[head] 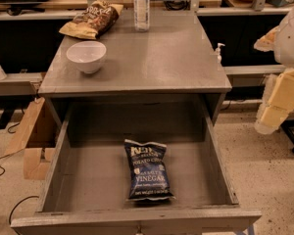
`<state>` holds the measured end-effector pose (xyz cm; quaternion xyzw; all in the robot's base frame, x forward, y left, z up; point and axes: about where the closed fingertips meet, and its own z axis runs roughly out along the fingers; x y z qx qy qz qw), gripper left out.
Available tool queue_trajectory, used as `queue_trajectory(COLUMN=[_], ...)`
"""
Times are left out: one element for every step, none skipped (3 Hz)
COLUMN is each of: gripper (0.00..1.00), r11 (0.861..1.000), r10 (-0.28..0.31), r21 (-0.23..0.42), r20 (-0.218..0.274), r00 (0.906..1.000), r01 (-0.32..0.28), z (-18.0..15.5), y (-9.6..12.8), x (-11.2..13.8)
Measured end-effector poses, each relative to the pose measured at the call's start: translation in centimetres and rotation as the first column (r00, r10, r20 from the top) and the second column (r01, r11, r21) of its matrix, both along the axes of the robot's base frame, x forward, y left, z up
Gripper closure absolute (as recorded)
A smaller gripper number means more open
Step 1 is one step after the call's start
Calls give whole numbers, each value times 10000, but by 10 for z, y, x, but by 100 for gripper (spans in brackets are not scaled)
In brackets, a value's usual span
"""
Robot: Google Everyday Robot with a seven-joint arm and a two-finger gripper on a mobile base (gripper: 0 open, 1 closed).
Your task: Pick blue chip bag from top drawer and place on counter
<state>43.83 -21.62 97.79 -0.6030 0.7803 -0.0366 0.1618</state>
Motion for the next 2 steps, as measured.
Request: queue_trajectory(gripper=[0,0], r11=[10000,9993], r10=[0,-20], r21=[0,375], r20=[0,-3], r00=[10000,10000], r01=[0,20], z=[0,-38], y=[0,29], x=[0,24])
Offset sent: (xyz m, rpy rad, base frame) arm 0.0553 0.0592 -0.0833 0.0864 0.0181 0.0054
